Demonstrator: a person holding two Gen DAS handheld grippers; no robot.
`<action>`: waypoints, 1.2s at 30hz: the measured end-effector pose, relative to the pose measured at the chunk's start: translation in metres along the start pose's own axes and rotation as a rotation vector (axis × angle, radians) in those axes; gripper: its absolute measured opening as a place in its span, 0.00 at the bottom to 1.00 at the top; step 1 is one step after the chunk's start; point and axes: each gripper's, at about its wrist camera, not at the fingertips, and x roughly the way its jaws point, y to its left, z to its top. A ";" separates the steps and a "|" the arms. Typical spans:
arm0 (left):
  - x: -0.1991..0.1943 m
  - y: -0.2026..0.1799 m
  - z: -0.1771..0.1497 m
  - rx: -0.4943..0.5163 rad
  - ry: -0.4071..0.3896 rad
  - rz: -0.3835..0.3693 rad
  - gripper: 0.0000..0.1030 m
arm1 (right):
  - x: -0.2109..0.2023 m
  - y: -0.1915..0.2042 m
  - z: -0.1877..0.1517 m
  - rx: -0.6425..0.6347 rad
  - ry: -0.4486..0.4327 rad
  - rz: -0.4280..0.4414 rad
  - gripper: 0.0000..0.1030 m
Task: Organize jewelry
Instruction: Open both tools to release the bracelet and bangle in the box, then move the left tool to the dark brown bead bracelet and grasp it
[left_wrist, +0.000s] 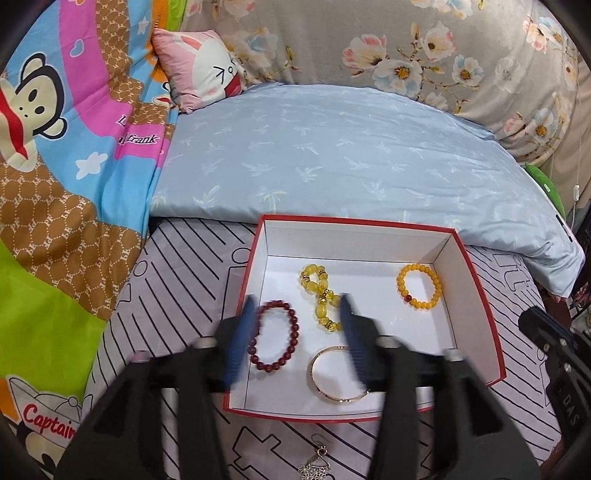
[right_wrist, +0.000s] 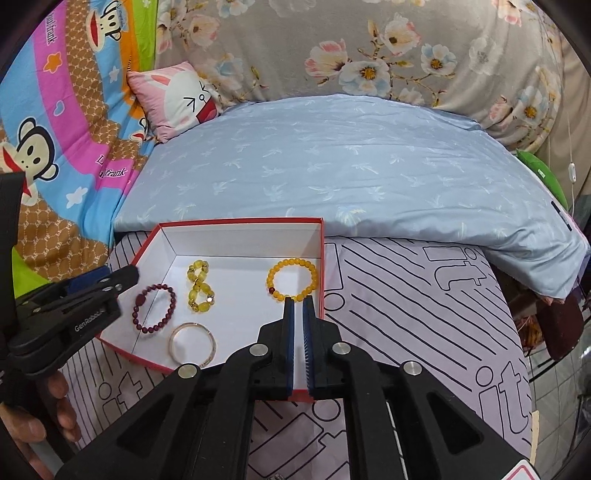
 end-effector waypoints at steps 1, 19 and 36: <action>-0.002 0.001 0.000 -0.004 -0.008 0.006 0.59 | -0.001 0.002 -0.001 -0.005 0.000 -0.001 0.11; -0.043 0.012 -0.029 -0.024 -0.006 0.032 0.59 | -0.038 0.018 -0.038 -0.009 0.002 0.033 0.31; -0.080 0.016 -0.104 -0.007 0.058 -0.005 0.62 | -0.079 0.007 -0.096 -0.002 0.038 0.022 0.31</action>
